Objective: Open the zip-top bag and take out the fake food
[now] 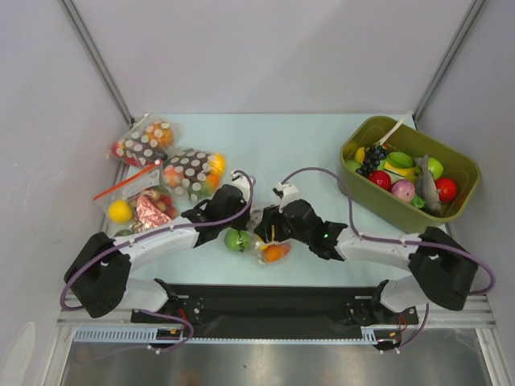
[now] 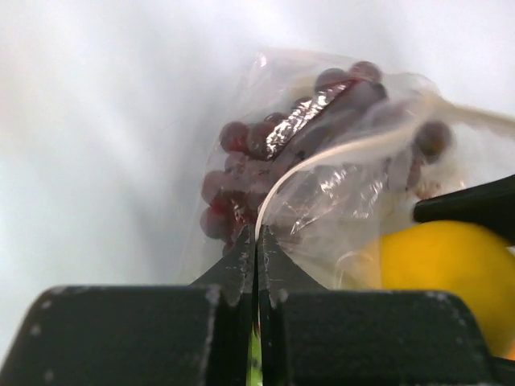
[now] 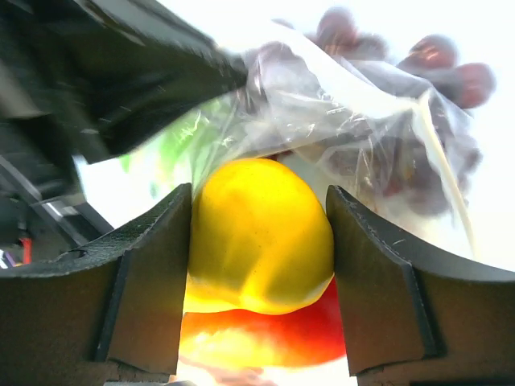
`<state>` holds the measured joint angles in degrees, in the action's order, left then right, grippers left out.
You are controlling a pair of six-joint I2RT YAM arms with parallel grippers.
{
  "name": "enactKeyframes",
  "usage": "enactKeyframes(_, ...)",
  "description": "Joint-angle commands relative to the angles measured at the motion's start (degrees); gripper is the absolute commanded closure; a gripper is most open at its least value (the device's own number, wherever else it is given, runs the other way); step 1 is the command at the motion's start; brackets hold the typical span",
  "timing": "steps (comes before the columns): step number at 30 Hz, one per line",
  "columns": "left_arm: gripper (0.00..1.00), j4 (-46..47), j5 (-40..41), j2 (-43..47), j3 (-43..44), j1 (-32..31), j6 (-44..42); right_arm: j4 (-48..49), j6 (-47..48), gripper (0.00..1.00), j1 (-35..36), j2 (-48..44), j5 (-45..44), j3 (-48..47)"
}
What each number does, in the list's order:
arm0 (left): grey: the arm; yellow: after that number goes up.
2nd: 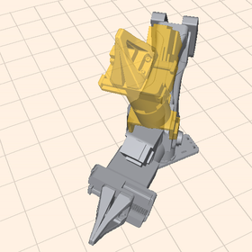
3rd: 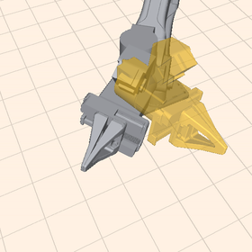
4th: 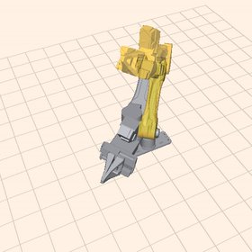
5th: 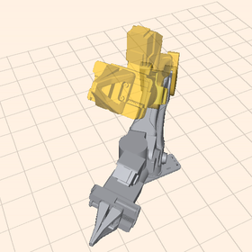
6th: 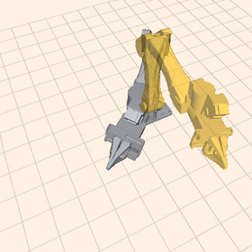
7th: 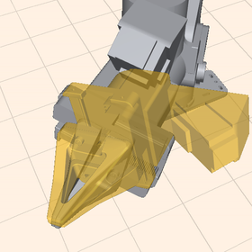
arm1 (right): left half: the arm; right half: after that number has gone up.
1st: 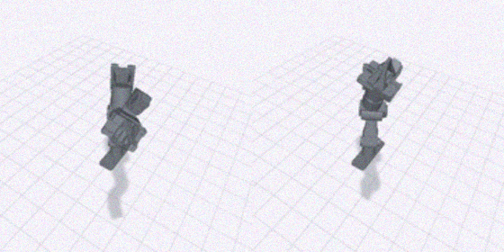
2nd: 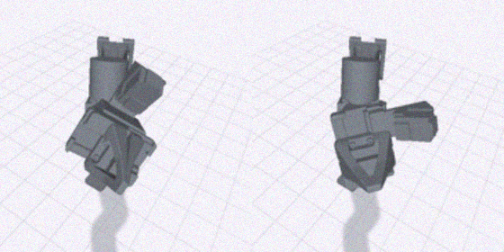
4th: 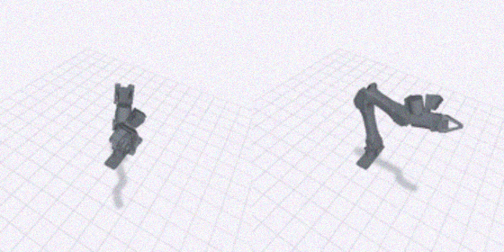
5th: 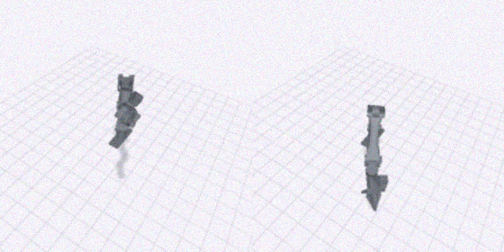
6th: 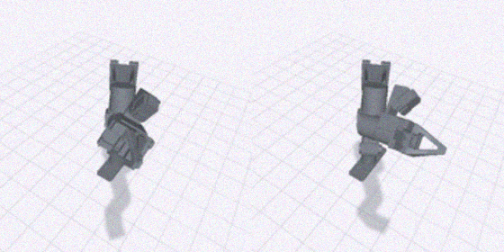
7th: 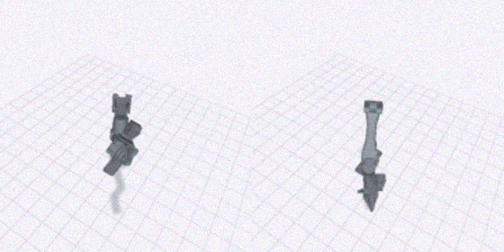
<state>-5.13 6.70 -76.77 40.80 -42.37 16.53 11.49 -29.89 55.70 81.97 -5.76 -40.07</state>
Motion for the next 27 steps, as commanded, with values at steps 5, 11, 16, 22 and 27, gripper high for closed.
enactKeyframes(5, 1.00, 4.85, -3.88, 4.52, -1.06, 0.10, 0.78, -4.98, 1.06, 0.91, 0.02, -11.83, -7.95, 2.19)
enactKeyframes(11, 1.00, 10.21, -9.86, 7.59, -2.91, -0.87, 1.57, -3.75, 0.62, 0.91, -0.68, -14.30, -18.04, 4.30)
enactKeyframes(16, 1.00, 11.98, -13.29, 7.43, -3.00, -3.33, 2.53, 0.55, 2.90, 0.91, -0.77, -15.17, -23.86, 4.74)
enactKeyframes(22, 1.00, 12.85, -14.34, 4.09, -1.51, -5.35, 3.33, 4.69, 6.33, 0.91, 0.02, -18.42, -26.57, 4.30)
enactKeyframes(27, 1.00, 14.70, -15.14, 4.96, -1.51, -7.29, 3.59, 5.47, 9.49, 0.90, 0.37, -19.31, -35.10, 4.92)
